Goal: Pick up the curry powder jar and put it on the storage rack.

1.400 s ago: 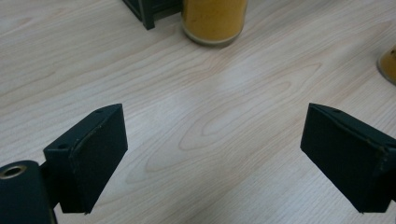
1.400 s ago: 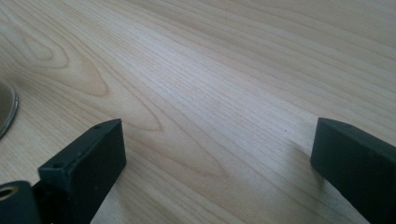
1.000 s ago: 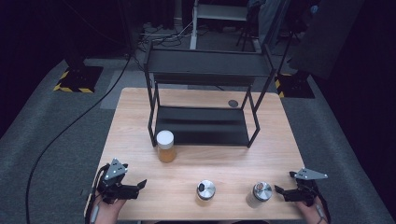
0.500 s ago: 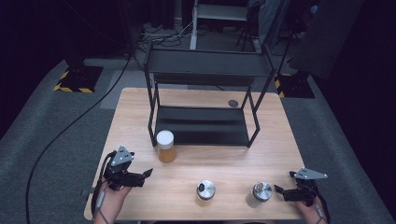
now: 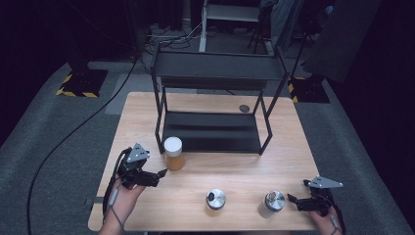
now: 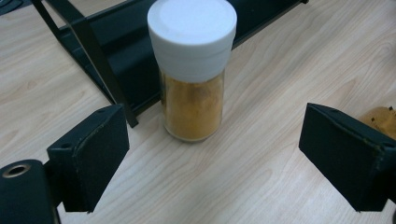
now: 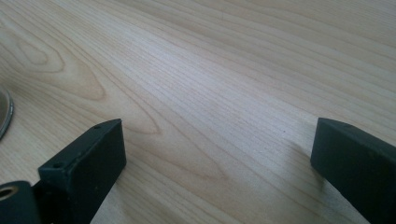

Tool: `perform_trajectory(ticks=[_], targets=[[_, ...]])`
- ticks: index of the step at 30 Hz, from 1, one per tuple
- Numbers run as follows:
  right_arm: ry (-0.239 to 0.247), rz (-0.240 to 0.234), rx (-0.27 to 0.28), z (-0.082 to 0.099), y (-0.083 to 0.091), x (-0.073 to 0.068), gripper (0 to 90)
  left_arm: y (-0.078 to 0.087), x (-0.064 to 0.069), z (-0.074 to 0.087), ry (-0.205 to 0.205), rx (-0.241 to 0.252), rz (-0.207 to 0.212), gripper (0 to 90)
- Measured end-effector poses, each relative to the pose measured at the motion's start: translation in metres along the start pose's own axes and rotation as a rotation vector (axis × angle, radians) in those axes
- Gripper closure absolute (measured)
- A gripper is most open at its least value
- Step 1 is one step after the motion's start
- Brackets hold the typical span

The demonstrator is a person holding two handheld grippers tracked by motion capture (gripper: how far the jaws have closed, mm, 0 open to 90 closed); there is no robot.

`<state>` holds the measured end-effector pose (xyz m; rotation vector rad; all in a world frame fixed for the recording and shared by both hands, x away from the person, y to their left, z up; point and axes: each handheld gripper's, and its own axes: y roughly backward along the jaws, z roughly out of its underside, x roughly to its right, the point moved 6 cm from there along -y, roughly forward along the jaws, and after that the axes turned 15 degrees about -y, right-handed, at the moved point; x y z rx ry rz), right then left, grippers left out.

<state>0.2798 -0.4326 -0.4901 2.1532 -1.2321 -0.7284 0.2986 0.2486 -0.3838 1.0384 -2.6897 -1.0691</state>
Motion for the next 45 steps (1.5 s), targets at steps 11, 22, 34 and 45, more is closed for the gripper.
perform_trajectory(ticks=[11,22,34,45], targets=[[-0.001,0.001,0.000,0.000,0.000,0.000,3.3,-0.010,-0.010,-0.015,-0.006,-0.006,0.009,8.7],[-0.006,0.006,0.004,0.000,0.000,0.000,3.7,-0.019,-0.021,-0.025,0.000,-0.011,0.016,9.1],[-0.015,0.014,0.008,0.000,0.000,-0.001,4.1,-0.035,-0.029,-0.034,0.002,-0.011,0.037,10.0],[-0.021,0.020,0.009,0.000,0.000,-0.001,4.3,-0.047,-0.035,-0.044,-0.003,-0.022,0.049,10.8]])
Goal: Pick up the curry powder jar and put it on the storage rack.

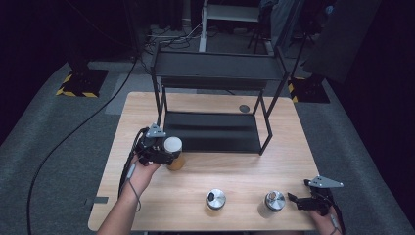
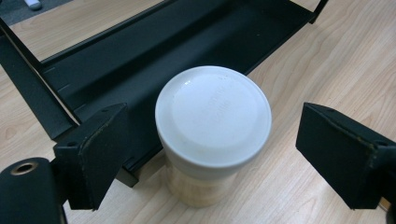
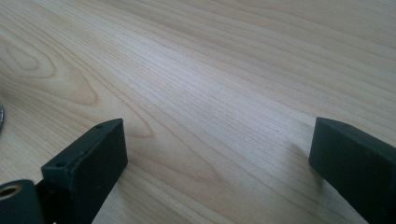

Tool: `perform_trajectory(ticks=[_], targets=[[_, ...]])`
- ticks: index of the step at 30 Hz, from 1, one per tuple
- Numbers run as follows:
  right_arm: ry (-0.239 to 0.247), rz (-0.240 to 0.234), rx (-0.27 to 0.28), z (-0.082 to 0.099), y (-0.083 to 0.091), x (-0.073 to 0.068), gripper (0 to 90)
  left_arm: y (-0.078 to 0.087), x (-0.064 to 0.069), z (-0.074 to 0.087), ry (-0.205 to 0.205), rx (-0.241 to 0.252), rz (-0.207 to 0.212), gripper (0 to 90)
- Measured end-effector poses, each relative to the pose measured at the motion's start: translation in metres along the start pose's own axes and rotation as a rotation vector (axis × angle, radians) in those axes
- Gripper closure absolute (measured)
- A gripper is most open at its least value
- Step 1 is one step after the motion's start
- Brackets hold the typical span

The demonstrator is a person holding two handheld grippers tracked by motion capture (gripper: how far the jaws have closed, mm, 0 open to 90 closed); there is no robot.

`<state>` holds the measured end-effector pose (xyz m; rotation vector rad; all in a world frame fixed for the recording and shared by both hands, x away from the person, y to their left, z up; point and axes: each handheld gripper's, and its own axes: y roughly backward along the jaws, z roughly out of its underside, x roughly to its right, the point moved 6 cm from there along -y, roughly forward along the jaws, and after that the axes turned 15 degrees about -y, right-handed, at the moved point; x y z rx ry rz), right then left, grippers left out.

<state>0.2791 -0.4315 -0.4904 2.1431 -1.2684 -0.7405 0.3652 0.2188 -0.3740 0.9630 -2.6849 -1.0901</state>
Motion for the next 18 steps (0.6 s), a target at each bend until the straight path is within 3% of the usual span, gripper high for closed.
perform_trajectory(ticks=[10,15,18], targets=[[-0.003,0.005,0.002,0.000,0.000,0.000,4.4,-0.012,-0.004,-0.002,0.001,-0.037,0.020,14.0],[-0.005,0.007,0.002,0.000,0.000,0.000,4.4,-0.018,-0.006,-0.003,-0.002,-0.042,0.018,22.3],[-0.005,0.007,0.002,0.000,0.000,0.000,4.4,-0.019,-0.009,-0.002,-0.004,-0.040,0.040,27.3]])
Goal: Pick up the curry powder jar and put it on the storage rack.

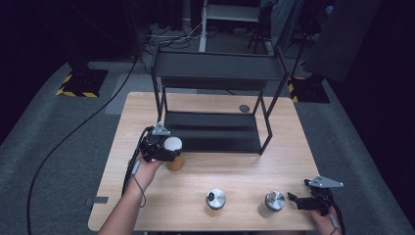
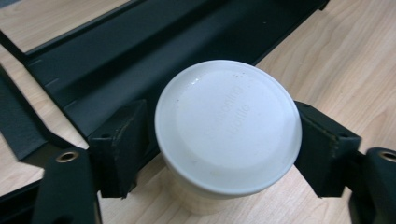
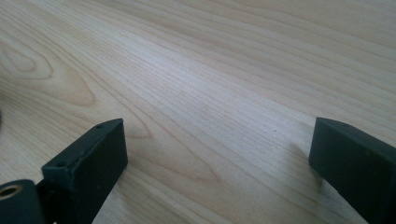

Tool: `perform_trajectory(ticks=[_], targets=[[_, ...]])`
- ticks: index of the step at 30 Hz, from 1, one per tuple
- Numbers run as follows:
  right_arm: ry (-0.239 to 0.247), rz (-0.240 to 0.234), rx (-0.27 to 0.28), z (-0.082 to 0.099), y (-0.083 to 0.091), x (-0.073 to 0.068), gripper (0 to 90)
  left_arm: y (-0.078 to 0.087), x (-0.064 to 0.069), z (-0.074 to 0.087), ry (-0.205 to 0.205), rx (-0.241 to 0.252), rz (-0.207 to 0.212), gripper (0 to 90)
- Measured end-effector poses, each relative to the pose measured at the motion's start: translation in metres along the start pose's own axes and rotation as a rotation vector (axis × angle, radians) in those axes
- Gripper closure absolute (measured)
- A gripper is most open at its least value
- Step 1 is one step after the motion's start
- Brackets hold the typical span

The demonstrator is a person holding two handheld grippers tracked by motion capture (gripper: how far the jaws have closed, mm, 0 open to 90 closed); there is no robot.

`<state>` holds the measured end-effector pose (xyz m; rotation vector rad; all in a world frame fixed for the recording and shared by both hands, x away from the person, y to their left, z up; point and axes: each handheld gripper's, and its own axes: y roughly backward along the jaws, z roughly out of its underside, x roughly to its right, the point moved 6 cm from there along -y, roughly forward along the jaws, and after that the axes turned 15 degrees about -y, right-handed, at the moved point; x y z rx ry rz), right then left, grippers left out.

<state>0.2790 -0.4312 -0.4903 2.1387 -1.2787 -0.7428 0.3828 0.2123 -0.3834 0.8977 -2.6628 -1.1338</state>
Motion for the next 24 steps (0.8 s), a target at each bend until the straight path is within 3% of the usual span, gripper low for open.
perform_trajectory(ticks=[1,8,20,24], targets=[[0.000,0.000,0.000,0.000,0.000,0.000,4.4,0.000,0.000,0.000,-0.011,0.003,0.006,32.3],[0.000,0.000,0.000,0.000,0.000,0.000,4.4,0.000,0.003,-0.004,-0.031,-0.015,-0.006,33.3],[-0.001,0.001,0.000,0.000,0.000,0.000,4.4,0.002,0.003,-0.009,0.011,-0.035,-0.022,33.6],[-0.001,0.001,0.000,0.000,0.000,0.000,4.4,0.006,0.004,-0.015,0.008,-0.032,-0.034,33.7]])
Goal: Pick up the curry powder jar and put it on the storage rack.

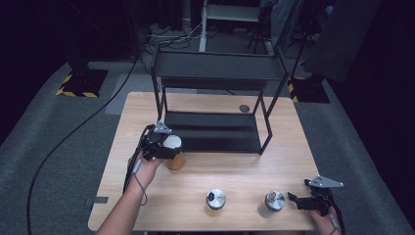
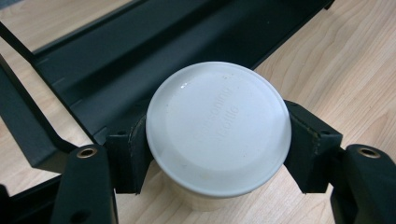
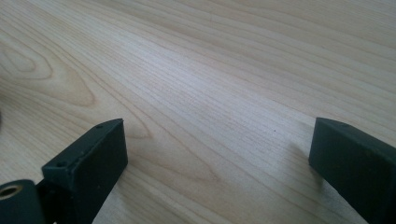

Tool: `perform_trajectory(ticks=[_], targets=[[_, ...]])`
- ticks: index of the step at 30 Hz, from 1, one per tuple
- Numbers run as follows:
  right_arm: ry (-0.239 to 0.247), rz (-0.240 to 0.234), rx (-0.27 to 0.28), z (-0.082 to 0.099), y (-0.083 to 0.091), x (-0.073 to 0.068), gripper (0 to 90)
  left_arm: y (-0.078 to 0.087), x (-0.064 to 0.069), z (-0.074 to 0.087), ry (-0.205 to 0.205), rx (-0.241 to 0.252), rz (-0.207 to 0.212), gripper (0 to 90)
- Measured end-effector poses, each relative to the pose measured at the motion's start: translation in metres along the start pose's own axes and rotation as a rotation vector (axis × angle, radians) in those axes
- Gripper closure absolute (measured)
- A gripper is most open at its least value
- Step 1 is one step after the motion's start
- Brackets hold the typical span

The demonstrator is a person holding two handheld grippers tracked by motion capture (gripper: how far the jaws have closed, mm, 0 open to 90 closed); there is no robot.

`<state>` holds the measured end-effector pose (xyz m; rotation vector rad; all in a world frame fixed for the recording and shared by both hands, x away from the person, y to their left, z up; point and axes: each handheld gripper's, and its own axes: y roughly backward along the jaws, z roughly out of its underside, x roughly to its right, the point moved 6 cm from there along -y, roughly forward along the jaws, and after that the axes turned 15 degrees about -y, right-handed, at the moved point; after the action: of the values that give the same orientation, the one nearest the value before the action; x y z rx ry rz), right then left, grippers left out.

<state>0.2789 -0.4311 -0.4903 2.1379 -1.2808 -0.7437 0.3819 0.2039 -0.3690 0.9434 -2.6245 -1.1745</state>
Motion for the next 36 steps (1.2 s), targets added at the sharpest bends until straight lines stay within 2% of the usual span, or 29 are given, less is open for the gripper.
perform_trajectory(ticks=[24,36], targets=[[0.002,-0.001,-0.001,0.000,0.000,0.000,4.5,0.014,-0.001,-0.056,-0.060,0.002,-0.002,33.8],[0.003,-0.002,-0.001,0.000,0.000,0.000,4.6,0.010,-0.016,-0.080,-0.053,0.013,-0.010,33.8]])
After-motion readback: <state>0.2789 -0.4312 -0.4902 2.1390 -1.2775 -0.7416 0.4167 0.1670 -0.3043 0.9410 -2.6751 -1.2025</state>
